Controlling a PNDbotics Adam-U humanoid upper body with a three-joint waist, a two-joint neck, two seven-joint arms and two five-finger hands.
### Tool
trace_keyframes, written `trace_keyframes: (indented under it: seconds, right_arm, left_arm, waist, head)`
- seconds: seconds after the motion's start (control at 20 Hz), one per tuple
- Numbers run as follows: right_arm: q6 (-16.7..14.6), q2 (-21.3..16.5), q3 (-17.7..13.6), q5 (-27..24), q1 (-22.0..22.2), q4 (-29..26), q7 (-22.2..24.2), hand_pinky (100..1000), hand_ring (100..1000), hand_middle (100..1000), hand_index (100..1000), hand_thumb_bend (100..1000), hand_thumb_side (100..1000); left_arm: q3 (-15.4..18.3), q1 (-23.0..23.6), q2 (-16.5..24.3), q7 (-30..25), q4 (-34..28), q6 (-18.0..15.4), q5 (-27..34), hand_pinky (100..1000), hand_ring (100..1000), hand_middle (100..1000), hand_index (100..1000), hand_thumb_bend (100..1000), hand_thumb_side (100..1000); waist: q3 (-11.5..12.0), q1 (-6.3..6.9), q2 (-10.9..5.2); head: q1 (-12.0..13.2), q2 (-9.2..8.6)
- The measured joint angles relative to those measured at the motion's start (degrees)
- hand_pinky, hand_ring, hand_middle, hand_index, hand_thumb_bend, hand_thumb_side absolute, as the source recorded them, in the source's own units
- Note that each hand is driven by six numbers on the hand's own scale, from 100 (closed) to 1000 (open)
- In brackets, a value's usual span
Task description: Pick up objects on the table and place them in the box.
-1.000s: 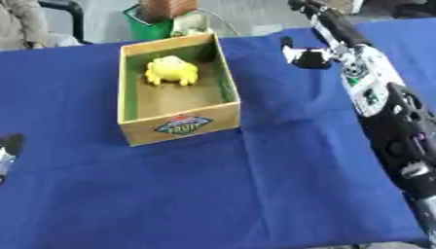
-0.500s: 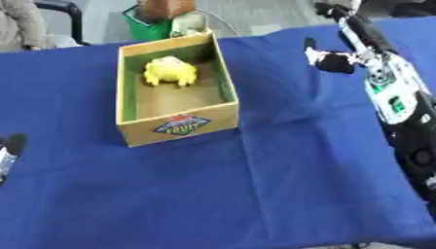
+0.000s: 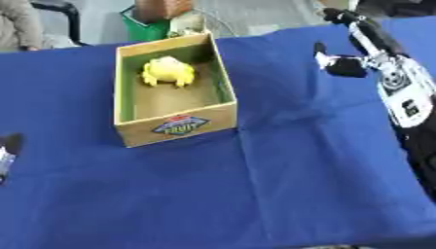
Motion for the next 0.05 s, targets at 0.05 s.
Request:
trace_keyframes:
  seconds: [0.05]
  right_arm:
    - [-0.4,-0.2,0.2,0.2,0.0,0.0,1.1,976,932,881,994,100,225]
  left_arm:
    - [0.0,0.0,0.0,0.0,0.0,0.0,0.0,491,411,465,623,696,216]
  waist:
    - [0.0,0.00,0.00]
  head:
    - [0.0,0.00]
